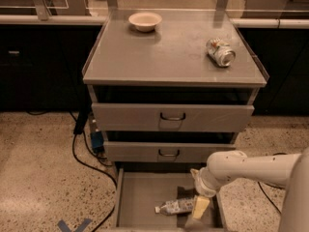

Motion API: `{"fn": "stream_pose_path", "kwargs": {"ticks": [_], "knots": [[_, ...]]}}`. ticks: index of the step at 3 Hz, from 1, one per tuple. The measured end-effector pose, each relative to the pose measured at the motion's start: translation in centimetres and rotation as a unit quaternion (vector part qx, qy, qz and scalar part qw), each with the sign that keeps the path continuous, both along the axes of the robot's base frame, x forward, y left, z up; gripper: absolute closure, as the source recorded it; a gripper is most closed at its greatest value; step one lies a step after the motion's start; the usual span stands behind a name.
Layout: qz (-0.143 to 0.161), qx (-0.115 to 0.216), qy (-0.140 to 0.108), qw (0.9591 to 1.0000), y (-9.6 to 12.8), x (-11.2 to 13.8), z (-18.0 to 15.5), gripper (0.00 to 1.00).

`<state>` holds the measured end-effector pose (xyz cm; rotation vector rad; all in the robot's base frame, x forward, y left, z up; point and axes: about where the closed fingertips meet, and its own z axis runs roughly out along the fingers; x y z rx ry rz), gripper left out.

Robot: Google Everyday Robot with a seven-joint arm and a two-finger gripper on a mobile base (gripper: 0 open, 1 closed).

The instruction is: Pick blue plastic bottle from bottom drawer and place on counter

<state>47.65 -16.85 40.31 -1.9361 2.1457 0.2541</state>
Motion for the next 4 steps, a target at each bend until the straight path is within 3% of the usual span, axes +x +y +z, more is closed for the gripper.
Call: {"fn": "stream_pose_path", "kwargs": {"ticks": [2,3,4], "knots": [[0.002,0.023,0.044,0.9988,1.7,0.0,-9.6,0.00],[-0.002,0.044,0.066,0.9969,2.2,-0.6,-12.8,0.00],[-0.002,0.044,0.066,0.9969,2.2,-0.6,-12.8,0.00]]}}
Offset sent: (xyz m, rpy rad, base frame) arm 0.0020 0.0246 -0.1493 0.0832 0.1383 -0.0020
